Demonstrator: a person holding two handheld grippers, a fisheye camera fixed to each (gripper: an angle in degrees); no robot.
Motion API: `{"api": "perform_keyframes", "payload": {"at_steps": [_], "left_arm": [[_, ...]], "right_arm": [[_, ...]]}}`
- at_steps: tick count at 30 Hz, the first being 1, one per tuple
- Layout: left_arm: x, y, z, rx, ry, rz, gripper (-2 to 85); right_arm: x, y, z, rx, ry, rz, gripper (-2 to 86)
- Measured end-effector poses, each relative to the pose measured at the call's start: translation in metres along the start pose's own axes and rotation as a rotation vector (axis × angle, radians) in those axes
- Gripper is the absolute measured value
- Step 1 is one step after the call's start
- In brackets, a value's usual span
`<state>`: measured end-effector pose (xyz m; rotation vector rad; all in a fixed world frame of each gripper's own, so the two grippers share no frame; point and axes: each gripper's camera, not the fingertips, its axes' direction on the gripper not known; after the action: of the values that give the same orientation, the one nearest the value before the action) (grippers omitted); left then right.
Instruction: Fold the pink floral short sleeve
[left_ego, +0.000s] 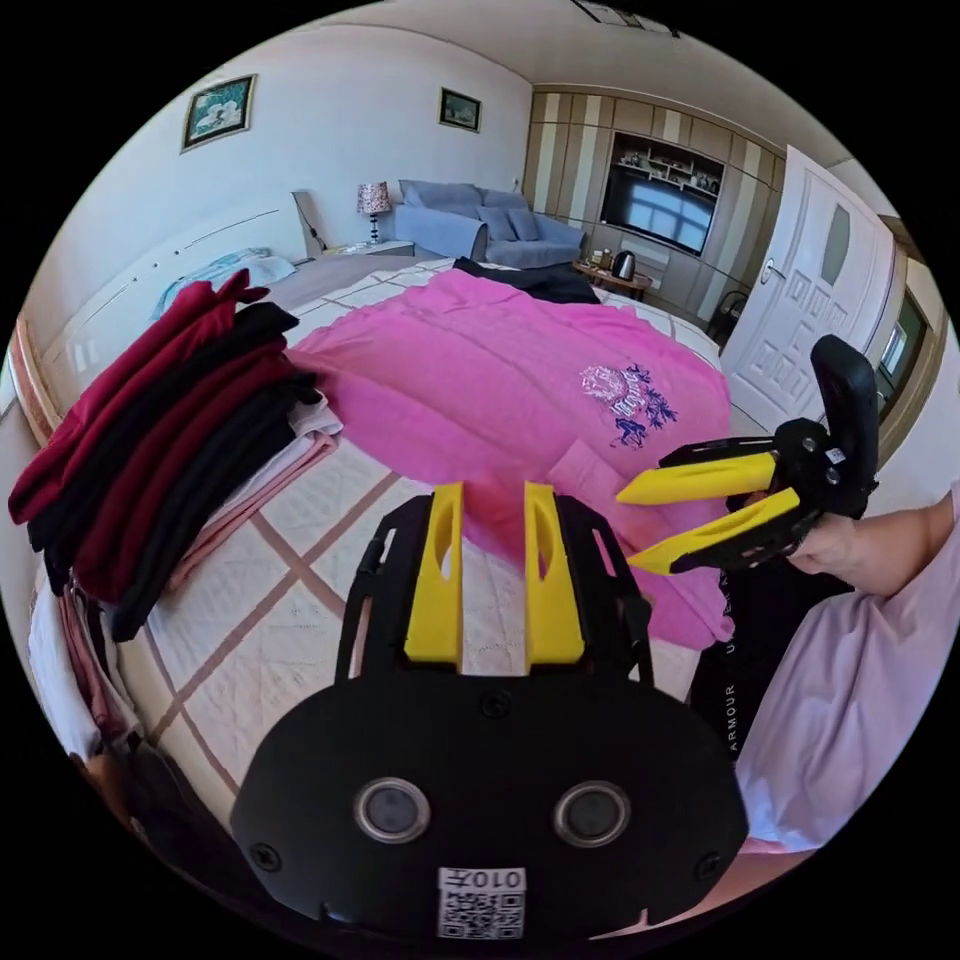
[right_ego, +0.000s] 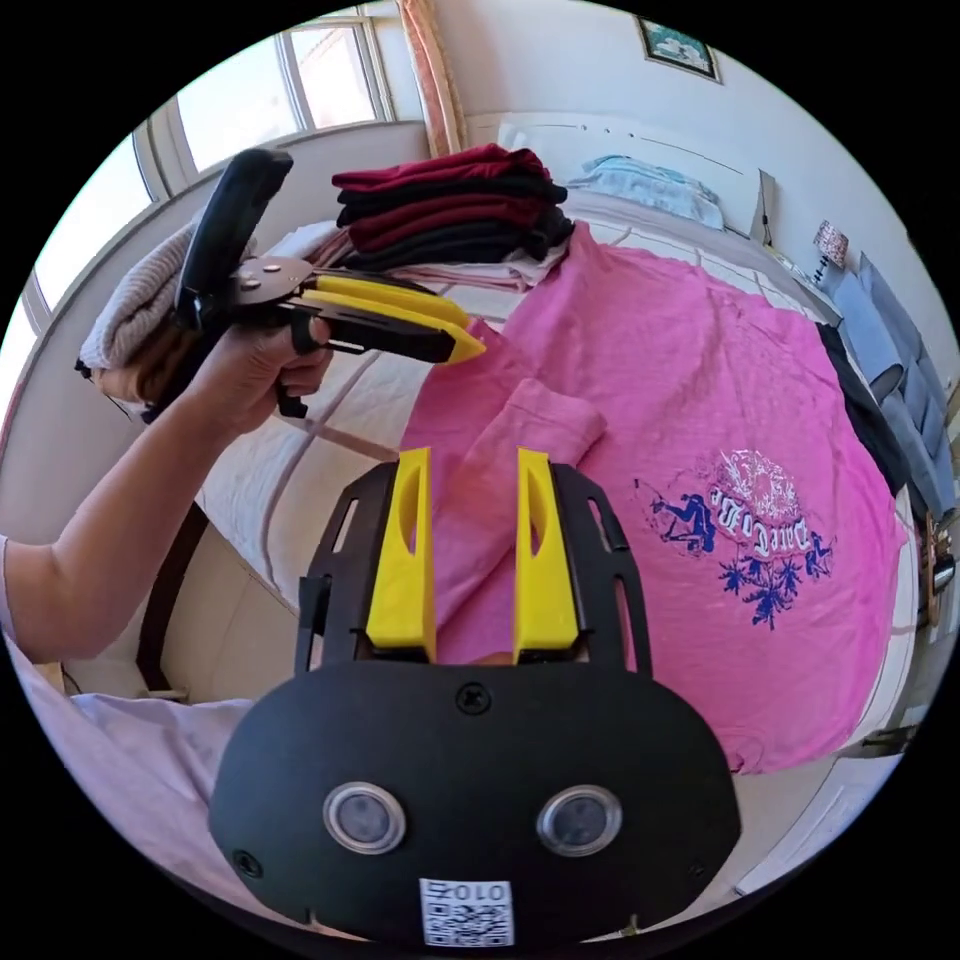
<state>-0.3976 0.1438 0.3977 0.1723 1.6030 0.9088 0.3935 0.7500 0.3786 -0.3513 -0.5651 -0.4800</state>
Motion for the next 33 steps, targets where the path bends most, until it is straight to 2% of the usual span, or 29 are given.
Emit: {"api": "perform_keyframes", "payload": {"at_steps": [5, 11, 15, 21, 28, 31, 33], "left_arm": [[-0.005, 0.013, -0.005, 0.029, 0.051, 0.07, 0.6], [-0.025, 0.056, -0.07, 0.165, 0.1, 0.137, 0.0], [-0.051, 0.098, -0.101, 0.18, 0.062, 0.027, -0.1], [-0.07, 0.129, -0.081, 0.126, 0.086, -0.135, -0.1], [-0.083, 0.109, -0.073, 0.112, 0.09, -0.2, -0.1], [-0.083, 0.062, -0.084, 0.045, 0.118, -0.2, 0.0], [-0.069, 0.001, -0.096, 0.0, 0.098, -0.101, 0.0]], "right_arm": [[0.005, 0.008, -0.003, -0.007, -0.029, 0.053, 4.4], [-0.019, 0.031, -0.043, 0.135, -0.262, -0.069, 3.3], [-0.06, 0.036, -0.029, 0.136, -0.33, -0.239, 2.9], [-0.075, 0.04, 0.035, -0.051, -0.444, -0.316, 2.7], [-0.025, 0.031, -0.002, 0.021, -0.494, -0.363, 2.5], [0.037, 0.03, -0.04, 0.13, -0.523, -0.29, 2.5], [0.085, 0.039, -0.059, 0.197, -0.494, -0.182, 2.5]]}}
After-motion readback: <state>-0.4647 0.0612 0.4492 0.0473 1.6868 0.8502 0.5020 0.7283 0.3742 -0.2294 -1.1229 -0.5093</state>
